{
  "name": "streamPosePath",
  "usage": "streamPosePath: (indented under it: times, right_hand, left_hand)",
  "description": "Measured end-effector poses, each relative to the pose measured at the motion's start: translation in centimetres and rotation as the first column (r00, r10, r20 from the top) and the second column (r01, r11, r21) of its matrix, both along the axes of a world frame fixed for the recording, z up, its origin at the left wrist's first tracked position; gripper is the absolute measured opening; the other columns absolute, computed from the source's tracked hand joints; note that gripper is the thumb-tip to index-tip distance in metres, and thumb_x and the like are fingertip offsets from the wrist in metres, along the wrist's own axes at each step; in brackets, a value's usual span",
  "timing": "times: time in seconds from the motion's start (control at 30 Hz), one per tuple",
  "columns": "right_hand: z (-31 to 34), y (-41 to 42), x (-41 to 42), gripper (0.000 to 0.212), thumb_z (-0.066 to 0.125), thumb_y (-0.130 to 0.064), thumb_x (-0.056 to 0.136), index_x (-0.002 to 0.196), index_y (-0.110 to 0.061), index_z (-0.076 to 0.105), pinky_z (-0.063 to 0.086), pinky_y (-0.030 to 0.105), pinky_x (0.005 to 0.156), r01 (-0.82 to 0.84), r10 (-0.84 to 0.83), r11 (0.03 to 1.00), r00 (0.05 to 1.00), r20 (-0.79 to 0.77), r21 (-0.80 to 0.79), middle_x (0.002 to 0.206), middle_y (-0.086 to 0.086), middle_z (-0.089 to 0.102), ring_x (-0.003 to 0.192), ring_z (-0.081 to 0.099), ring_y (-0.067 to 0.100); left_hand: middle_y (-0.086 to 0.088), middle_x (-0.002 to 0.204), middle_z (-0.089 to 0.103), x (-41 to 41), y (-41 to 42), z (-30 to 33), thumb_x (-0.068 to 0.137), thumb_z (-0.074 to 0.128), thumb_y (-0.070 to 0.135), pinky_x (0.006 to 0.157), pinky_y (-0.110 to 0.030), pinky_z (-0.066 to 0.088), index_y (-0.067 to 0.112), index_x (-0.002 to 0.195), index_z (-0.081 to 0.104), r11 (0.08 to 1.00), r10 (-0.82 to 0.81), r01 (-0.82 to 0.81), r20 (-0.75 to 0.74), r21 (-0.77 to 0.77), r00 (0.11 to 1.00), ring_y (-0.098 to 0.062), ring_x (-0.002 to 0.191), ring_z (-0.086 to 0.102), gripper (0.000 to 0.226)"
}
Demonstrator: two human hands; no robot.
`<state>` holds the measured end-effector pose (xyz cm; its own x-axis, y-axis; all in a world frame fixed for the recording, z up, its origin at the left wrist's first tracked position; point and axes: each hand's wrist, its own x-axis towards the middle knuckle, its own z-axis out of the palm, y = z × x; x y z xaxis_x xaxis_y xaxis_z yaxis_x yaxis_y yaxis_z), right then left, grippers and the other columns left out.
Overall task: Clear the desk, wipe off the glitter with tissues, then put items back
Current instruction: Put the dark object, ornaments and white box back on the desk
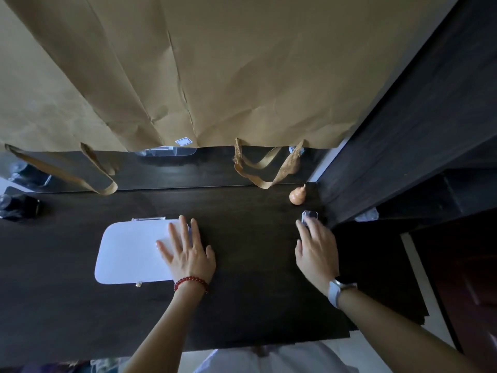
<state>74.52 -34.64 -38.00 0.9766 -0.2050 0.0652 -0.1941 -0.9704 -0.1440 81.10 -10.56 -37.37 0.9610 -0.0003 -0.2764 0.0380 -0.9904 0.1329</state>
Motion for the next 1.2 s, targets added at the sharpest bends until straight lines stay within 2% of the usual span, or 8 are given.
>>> streamPosePath:
  times: [0.27, 0.57, 0.67, 0.83, 0.97, 1.03, 1.1, 1.2]
  right_hand:
    - [-1.7, -0.6, 0.2, 0.061, 0.072, -0.013, 0.066, 0.122, 0.0, 0.051, 0.047, 0.052, 0.091, 0.022, -0.029, 0.999, 0.979, -0.2, -0.035, 0.136, 0.019, 0.047, 0.123, 0.046, 0.039]
    - [-1.5, -2.9, 3.5, 0.046, 0.056, -0.004, 0.077, 0.122, 0.004, 0.046, 0.033, 0.055, 0.105, -0.008, 0.021, 0.998, 0.979, -0.204, 0.062, 0.145, 0.022, 0.032, 0.135, 0.024, 0.043]
    - [-1.1, -2.9, 3.4, 0.028, 0.051, -0.003, 0.08, 0.107, 0.002, 0.053, 0.026, 0.053, 0.11, -0.021, 0.033, 0.997, 0.988, -0.152, 0.081, 0.147, 0.022, 0.027, 0.136, 0.018, 0.043]
    - [0.3, -1.7, 0.7, 0.022, 0.055, 0.003, 0.08, 0.102, 0.0, 0.06, 0.03, 0.041, 0.109, -0.035, 0.03, 0.965, 0.999, 0.021, 0.261, 0.14, 0.022, 0.039, 0.133, 0.032, 0.036]
    - [2.2, -2.4, -3.2, 0.018, 0.056, 0.001, 0.082, 0.099, -0.005, 0.06, 0.048, 0.027, 0.08, 0.091, -0.161, 0.904, 0.977, 0.137, 0.417, 0.107, 0.013, 0.061, 0.1, 0.06, 0.026]
    - [3.0, -3.7, -4.1, 0.014, 0.052, -0.007, 0.088, 0.101, -0.005, 0.057, 0.047, 0.028, 0.071, 0.317, -0.441, 0.763, 0.893, 0.094, 0.563, 0.099, 0.015, 0.063, 0.089, 0.063, 0.027]
    - [4.0, -5.2, -3.5, 0.021, 0.045, -0.023, 0.093, 0.103, -0.007, 0.054, 0.046, 0.032, 0.067, 0.52, -0.684, 0.455, 0.724, -0.09, 0.723, 0.096, 0.016, 0.064, 0.082, 0.063, 0.027]
    - [5.0, -7.4, -1.4, 0.034, 0.042, -0.043, 0.092, 0.1, -0.012, 0.053, 0.043, 0.026, 0.053, 0.575, -0.764, 0.09, 0.564, -0.314, 0.813, 0.083, 0.007, 0.061, 0.063, 0.056, 0.016]
  left_hand:
    - [-0.003, 0.155, -0.015, 0.0, 0.0, -0.1, 0.09, 0.036, 0.038, 0.111, -0.057, -0.009, 0.019, 0.145, 0.0, 0.999, -0.004, 0.005, -0.005, 0.032, 1.0, -0.027, 0.141, -0.017, 0.068]
    - [-0.003, 0.155, -0.016, 0.0, 0.1, 0.1, 0.09, 0.035, 0.038, 0.112, -0.057, -0.008, 0.019, 0.145, -0.001, 0.999, -0.015, 0.016, -0.013, 0.046, 1.0, -0.028, 0.142, -0.017, 0.068]
    - [-0.004, 0.155, -0.015, 0.0, 0.1, 0.1, 0.09, 0.037, 0.038, 0.112, -0.057, -0.007, 0.018, 0.145, 0.0, 0.999, -0.014, 0.015, -0.011, 0.039, 1.0, -0.028, 0.142, -0.017, 0.069]
    - [-0.004, 0.154, -0.018, 0.1, 0.0, 0.4, 0.09, 0.036, 0.038, 0.111, -0.057, -0.008, 0.02, 0.145, -0.002, 0.999, -0.025, 0.026, -0.041, 0.04, 0.999, -0.029, 0.141, -0.019, 0.07]
    - [-0.008, 0.154, -0.017, 0.0, -0.4, 0.8, 0.091, 0.039, 0.035, 0.11, -0.06, -0.01, 0.021, 0.145, 0.0, 0.999, -0.017, 0.015, -0.061, -0.037, 0.998, -0.03, 0.14, -0.021, 0.068]
    - [-0.01, 0.154, -0.016, -0.4, -1.3, 1.1, 0.09, 0.042, 0.033, 0.11, -0.06, -0.009, 0.021, 0.145, 0.005, 0.997, -0.013, 0.011, -0.026, -0.071, 1.0, -0.03, 0.141, -0.019, 0.068]
    - [-0.011, 0.155, -0.012, -1.0, -2.6, 1.4, 0.088, 0.045, 0.032, 0.111, -0.059, -0.007, 0.022, 0.145, 0.01, 0.993, -0.034, 0.037, 0.023, -0.113, 0.999, -0.029, 0.142, -0.014, 0.067]
    - [-0.01, 0.156, -0.006, -2.0, -5.0, 1.9, 0.088, 0.045, 0.032, 0.112, -0.056, -0.003, 0.023, 0.144, 0.014, 0.981, -0.087, 0.092, 0.037, -0.172, 0.996, -0.027, 0.143, -0.009, 0.064]
